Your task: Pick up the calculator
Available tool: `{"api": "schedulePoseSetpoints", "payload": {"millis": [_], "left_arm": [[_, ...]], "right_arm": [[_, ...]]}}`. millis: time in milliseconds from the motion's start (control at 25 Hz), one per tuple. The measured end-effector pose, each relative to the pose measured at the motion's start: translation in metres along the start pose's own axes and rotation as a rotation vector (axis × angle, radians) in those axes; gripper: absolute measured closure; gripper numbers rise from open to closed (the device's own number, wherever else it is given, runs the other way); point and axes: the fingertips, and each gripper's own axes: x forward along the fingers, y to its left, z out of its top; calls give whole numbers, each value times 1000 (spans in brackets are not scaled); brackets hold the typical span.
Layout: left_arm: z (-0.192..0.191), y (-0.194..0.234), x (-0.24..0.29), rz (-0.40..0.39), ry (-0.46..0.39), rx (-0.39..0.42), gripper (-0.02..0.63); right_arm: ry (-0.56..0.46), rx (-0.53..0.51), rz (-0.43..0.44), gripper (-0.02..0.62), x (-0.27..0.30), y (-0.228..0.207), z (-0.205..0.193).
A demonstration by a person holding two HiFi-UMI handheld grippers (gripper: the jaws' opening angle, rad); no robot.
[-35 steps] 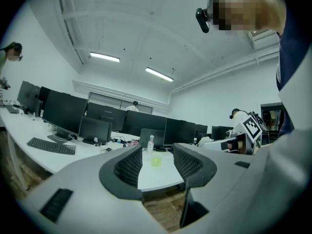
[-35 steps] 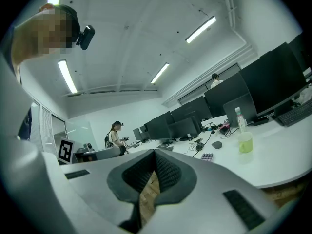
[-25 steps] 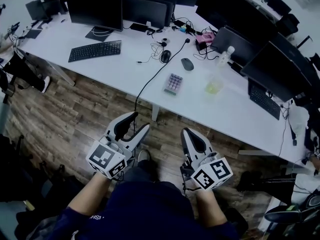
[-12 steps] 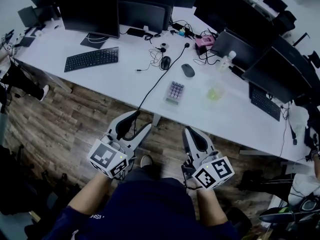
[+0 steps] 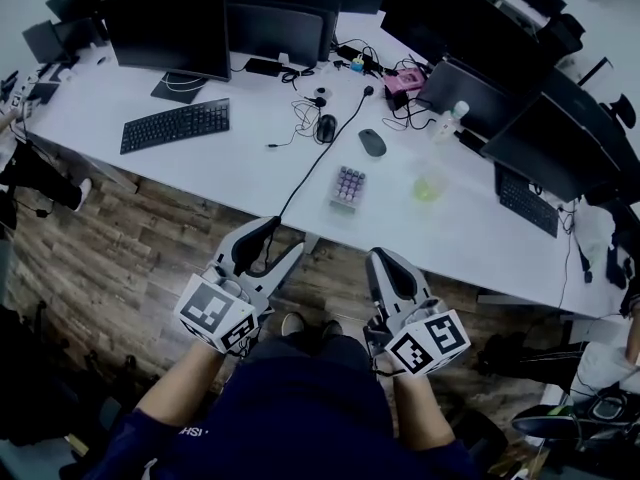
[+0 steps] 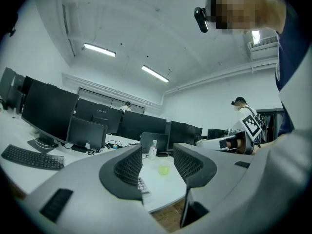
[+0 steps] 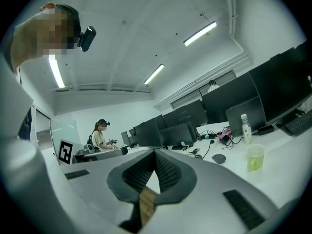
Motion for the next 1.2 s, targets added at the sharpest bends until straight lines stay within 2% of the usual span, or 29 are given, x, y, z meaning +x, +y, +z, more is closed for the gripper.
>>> {"api": "schedulePoseSetpoints", "payload": {"millis": [600, 1200], "left_arm": [[5, 14, 28, -17, 1, 17, 389], [10, 43, 100, 21, 34, 7, 390]], "right_arm": [[-19, -10, -16, 591, 18, -24, 11], [8, 17, 12, 591, 61, -91, 32]]}}
